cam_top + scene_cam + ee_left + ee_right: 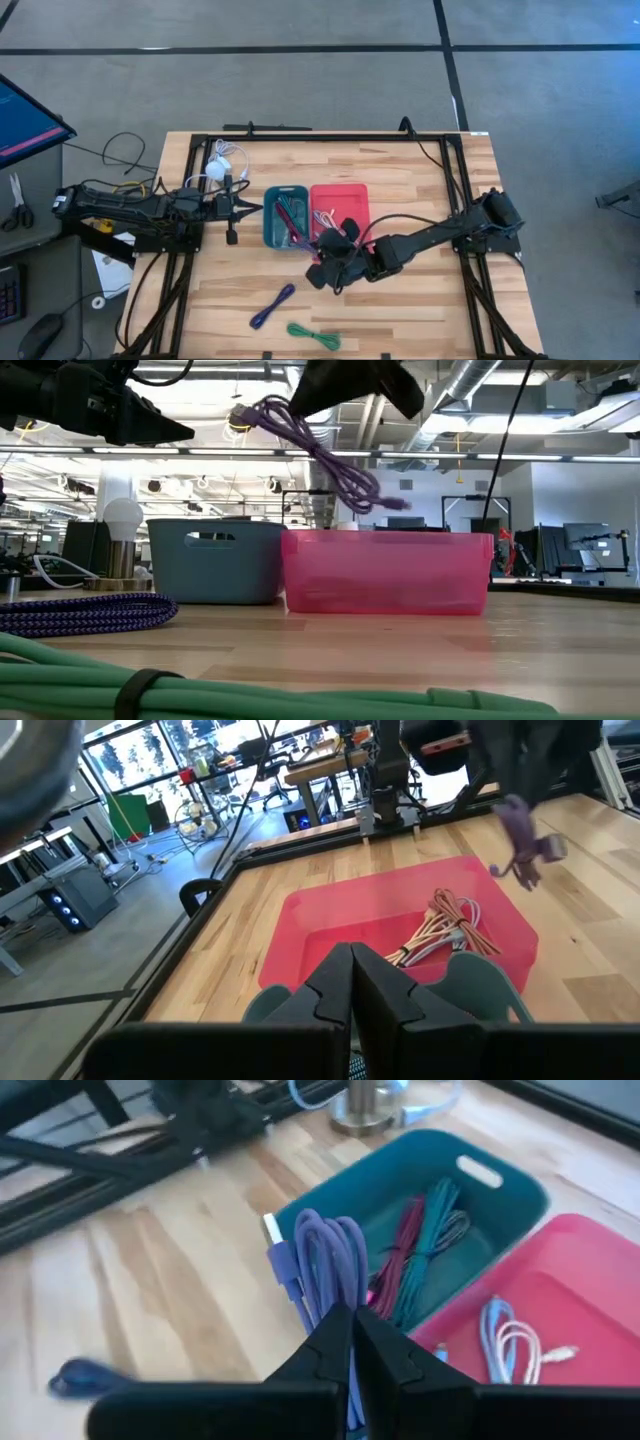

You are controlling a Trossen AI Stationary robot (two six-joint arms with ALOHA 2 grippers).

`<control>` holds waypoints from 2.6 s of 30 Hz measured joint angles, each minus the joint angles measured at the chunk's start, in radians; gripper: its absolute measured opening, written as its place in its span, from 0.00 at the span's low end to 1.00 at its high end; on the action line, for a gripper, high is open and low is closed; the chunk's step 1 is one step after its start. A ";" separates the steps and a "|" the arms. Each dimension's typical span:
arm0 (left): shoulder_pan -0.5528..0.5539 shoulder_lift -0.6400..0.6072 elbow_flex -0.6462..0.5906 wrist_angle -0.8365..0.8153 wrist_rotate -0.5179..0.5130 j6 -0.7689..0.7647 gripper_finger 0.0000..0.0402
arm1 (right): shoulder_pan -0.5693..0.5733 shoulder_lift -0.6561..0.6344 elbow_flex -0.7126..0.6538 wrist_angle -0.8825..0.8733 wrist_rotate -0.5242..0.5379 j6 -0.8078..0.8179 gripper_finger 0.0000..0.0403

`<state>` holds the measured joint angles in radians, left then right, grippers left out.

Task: Pick & Place USB Port
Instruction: Put the purple charger cable into the red bin, then put the patterned violet charger cable into the blue bin

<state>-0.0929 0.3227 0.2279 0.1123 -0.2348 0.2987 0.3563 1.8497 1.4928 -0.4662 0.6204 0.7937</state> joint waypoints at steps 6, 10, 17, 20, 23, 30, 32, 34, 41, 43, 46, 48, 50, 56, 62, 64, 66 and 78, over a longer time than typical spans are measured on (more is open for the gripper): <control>0.000 0.000 0.000 0.000 0.000 0.000 0.02 | -0.050 0.001 -0.051 0.000 -0.019 -0.009 0.00; 0.000 0.000 0.000 0.000 0.000 0.000 0.02 | -0.089 0.000 -0.061 -0.033 -0.020 -0.019 0.00; 0.000 0.000 0.000 0.000 0.000 0.000 0.02 | -0.151 0.000 -0.061 -0.107 -0.026 -0.019 0.00; 0.000 0.000 0.000 0.000 0.000 0.000 0.02 | -0.165 0.000 -0.061 -0.139 -0.046 -0.018 0.00; 0.000 0.000 0.000 0.000 0.000 0.000 0.02 | -0.176 0.000 -0.061 -0.166 -0.053 -0.016 0.00; 0.000 0.000 0.000 0.000 0.000 0.000 0.02 | -0.199 0.000 -0.061 -0.263 -0.080 0.036 0.00; 0.000 0.000 0.000 0.000 0.000 0.000 0.02 | -0.203 0.000 -0.061 -0.278 -0.098 0.044 0.00; 0.000 0.000 0.000 0.000 0.000 0.000 0.02 | -0.206 0.002 -0.061 -0.285 -0.108 0.049 0.00; 0.000 0.000 0.000 0.000 0.000 0.000 0.02 | -0.210 0.003 -0.061 -0.285 -0.130 0.053 0.00; 0.000 0.000 0.000 0.000 0.000 0.000 0.02 | -0.210 0.003 -0.061 -0.288 -0.129 0.074 0.00; 0.000 0.000 0.000 0.000 0.000 0.000 0.02 | -0.210 0.003 -0.061 -0.302 -0.128 0.095 0.01; 0.000 0.000 0.000 0.000 0.000 0.000 0.02 | -0.210 0.003 -0.061 -0.315 -0.128 0.097 0.02; 0.000 0.000 0.000 0.000 0.000 0.000 0.02 | -0.210 0.003 -0.061 -0.321 -0.128 0.098 0.03; 0.000 0.000 0.000 0.000 0.000 0.000 0.02 | -0.209 0.003 -0.060 -0.321 -0.147 0.098 0.03; 0.000 0.000 0.000 0.000 0.000 0.000 0.02 | -0.210 0.003 -0.060 -0.321 -0.149 0.125 0.05; 0.000 0.000 0.000 0.000 0.000 0.000 0.02 | -0.213 0.003 -0.060 -0.322 -0.149 0.129 0.07; 0.000 0.000 0.000 0.000 0.000 0.000 0.02 | -0.214 0.003 -0.060 -0.324 -0.149 0.131 0.10; 0.000 0.000 0.000 0.000 0.000 -0.002 0.02 | -0.186 -0.031 -0.060 -0.424 0.040 0.120 0.15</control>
<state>-0.0933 0.3227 0.2279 0.1120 -0.2345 0.2964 0.1703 1.8185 1.4330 -0.8904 0.6608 0.9139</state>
